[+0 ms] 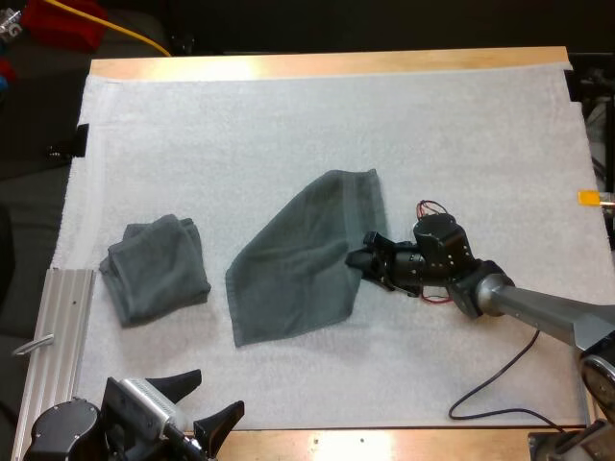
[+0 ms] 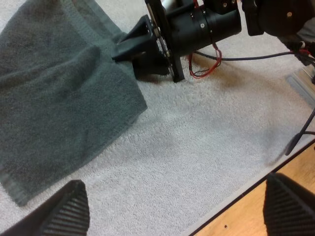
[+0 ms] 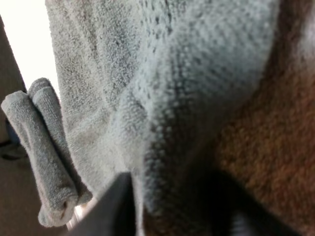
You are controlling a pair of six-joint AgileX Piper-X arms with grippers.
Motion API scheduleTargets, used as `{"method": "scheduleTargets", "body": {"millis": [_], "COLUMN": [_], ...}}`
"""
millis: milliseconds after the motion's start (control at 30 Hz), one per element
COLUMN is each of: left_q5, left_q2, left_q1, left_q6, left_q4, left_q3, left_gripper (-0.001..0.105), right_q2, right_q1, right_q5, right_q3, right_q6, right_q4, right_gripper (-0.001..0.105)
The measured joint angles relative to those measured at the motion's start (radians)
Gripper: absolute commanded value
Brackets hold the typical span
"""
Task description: Pick towel from pile, fold and stack
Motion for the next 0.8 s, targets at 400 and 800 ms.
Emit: {"method": "scheduleTargets", "body": {"millis": [400,800], "left_q5": [0.0,0.0], "left_q2": [0.0,0.0], "left_q1": [0.0,0.0], "left_q6": [0.0,0.0], "left_q4": [0.0,0.0], "left_q3": [0.0,0.0], "left_gripper": [0.07,0.07], "right_q2": [-0.17,-0.249], "right_q1": [0.011,0.135], "right_q5": [0.159,0.607], "right_q3": [-0.022,-0.189], "right_q6": [-0.262,-0.694], "right_q4": [0.297,0.879], "right_gripper": [0.002,0.002]}}
